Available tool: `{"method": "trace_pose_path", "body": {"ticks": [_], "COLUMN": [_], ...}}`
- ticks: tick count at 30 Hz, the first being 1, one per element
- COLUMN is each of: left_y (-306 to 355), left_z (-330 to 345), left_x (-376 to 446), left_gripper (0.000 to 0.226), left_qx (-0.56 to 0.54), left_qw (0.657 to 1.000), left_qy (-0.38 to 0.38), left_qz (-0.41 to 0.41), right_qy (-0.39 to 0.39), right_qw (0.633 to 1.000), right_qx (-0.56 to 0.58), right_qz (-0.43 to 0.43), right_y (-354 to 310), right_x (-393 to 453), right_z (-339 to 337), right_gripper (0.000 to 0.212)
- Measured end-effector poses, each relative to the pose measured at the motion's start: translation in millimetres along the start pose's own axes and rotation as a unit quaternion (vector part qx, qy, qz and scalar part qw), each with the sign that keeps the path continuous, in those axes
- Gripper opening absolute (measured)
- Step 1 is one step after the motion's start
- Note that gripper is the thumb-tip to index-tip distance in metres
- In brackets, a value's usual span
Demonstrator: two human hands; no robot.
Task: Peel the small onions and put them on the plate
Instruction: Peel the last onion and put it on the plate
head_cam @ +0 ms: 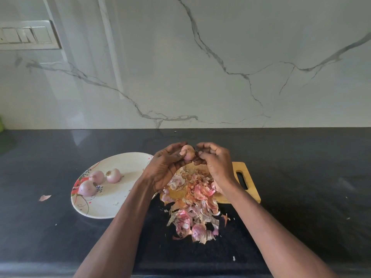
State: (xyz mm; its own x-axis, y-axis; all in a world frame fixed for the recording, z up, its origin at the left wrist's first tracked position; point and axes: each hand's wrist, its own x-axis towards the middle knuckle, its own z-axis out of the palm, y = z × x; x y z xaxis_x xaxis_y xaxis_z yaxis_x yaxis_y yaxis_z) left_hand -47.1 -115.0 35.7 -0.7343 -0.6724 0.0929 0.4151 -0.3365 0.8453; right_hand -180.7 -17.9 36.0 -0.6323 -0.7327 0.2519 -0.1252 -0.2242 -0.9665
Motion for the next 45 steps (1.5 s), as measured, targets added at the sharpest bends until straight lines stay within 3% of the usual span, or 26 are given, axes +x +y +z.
{"method": "trace_pose_path", "body": {"ticks": [3,9,17,21,27,32,37,45], "left_y": [2,2,2,2,-1,-1,2,2], "left_z": [0,2,4,1,-4,-4,-4,-6], "left_x": [-1,-2,-1,2,4,3,1,2], "left_gripper": [0.038,0.027,0.022,0.023,0.019,0.022,0.032,0.026], "left_qx": [-0.006,-0.010,-0.012,0.019,0.094,0.123,0.128,0.124], "left_qw": [1.000,1.000,0.999,0.998,0.993,0.989,0.989,0.989], "left_qy": [-0.003,0.012,0.025,0.050,0.071,0.079,0.065,0.069], "left_qz": [0.008,-0.002,-0.023,-0.014,-0.015,-0.027,-0.040,-0.046], "right_qy": [0.019,-0.047,0.000,-0.054,-0.061,-0.092,-0.082,-0.089], "right_qw": [0.998,0.985,0.986,0.959,0.928,0.926,0.931,0.932], "right_qx": [-0.036,-0.092,-0.111,-0.174,-0.233,-0.247,-0.236,-0.224], "right_qz": [-0.044,-0.137,-0.123,-0.217,-0.283,-0.269,-0.265,-0.271], "right_y": [1,8,7,5,8,11,12,10], "right_x": [0,4,2,-3,-1,1,-2,-3], "right_z": [-3,-4,-3,-1,-2,-2,1,2], "right_gripper": [0.020,0.025,0.016,0.034,0.026,0.027,0.013,0.027]}}
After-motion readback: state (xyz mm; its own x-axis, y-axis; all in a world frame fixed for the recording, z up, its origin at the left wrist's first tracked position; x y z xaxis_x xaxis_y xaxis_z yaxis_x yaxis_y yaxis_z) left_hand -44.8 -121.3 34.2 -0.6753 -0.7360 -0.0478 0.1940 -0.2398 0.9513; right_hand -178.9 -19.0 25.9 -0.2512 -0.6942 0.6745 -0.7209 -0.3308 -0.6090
